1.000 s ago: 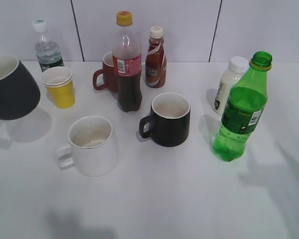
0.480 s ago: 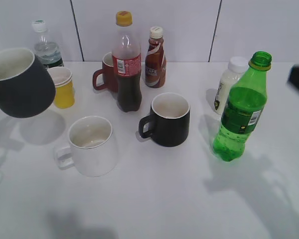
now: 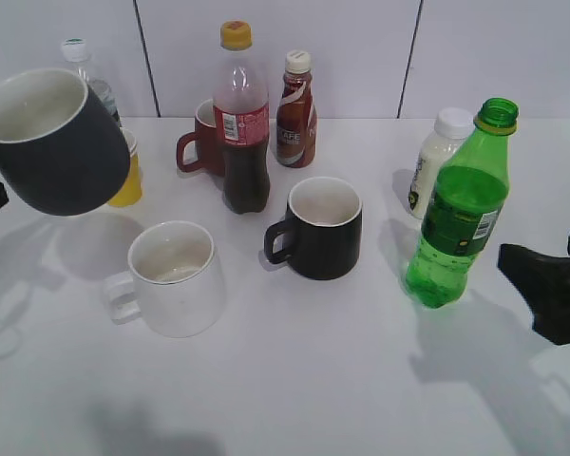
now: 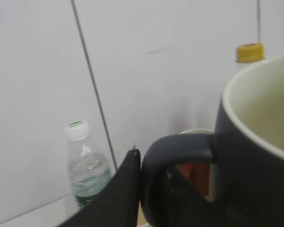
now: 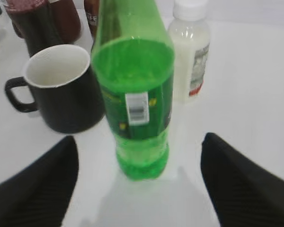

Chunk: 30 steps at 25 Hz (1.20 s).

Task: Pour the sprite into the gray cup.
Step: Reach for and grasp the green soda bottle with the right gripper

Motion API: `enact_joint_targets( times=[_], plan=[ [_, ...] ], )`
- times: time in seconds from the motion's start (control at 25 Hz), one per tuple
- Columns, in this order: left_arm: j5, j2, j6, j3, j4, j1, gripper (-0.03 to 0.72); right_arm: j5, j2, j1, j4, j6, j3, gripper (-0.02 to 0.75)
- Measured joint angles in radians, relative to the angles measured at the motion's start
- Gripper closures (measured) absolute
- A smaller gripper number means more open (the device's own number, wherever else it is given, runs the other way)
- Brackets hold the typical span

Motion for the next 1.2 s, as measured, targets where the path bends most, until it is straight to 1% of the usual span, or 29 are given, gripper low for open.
enact_joint_targets(
  times=[0.08,0.2,0.28,0.52,0.64,0.72,0.8,0.84,0.88,0.92,0.96,1.0,1.08,1.2],
  plan=[
    [0.001,0.000,0.000,0.000,0.000,-0.016,0.631,-0.078,0.068,0.000,-0.060,0.031,0.000,0.125],
    [0.001,0.000,0.000,0.000,0.002,-0.025,0.631,-0.246,0.209,0.000,-0.110,0.054,0.000,0.092],
    [0.001,0.000,0.000,0.000,0.002,-0.026,0.631,-0.337,0.300,0.000,-0.137,0.086,-0.004,0.085],
    [0.001,0.000,0.000,0.000,0.002,-0.026,0.631,-0.507,0.545,0.000,-0.235,0.267,-0.046,0.086],
    [0.001,0.000,0.000,0.000,0.002,-0.026,0.632,-0.599,0.655,0.000,-0.248,0.293,-0.083,0.086],
    [0.001,0.000,0.000,0.000,0.002,-0.026,0.632,-0.622,0.729,0.000,-0.248,0.300,-0.120,0.090],
    [0.001,0.000,0.000,0.000,0.005,-0.026,0.632,-0.634,0.790,0.000,-0.246,0.306,-0.156,0.115],
    [0.002,0.000,0.000,0.000,0.010,-0.026,0.632,-0.644,0.820,0.000,-0.246,0.313,-0.172,0.147],
    [0.006,0.000,0.000,0.000,0.016,-0.026,0.632,-0.667,0.844,0.000,-0.247,0.316,-0.185,0.201],
    [0.010,0.000,0.000,0.000,0.024,-0.026,0.632,-0.692,0.859,0.000,-0.248,0.319,-0.192,0.275],
    [0.024,0.000,0.000,0.000,0.035,-0.026,0.632,-0.709,0.872,0.000,-0.248,0.319,-0.196,0.333],
    [0.035,0.000,0.000,0.000,0.037,-0.031,0.632,-0.724,0.877,0.000,-0.249,0.321,-0.196,0.353],
    [0.069,-0.004,-0.010,0.000,0.036,-0.054,0.632,-0.735,0.880,0.000,-0.256,0.321,-0.196,0.353],
    [0.150,-0.027,-0.012,0.000,0.037,-0.121,0.632,-0.712,0.863,0.001,-0.311,0.272,-0.196,0.353]
  ],
)
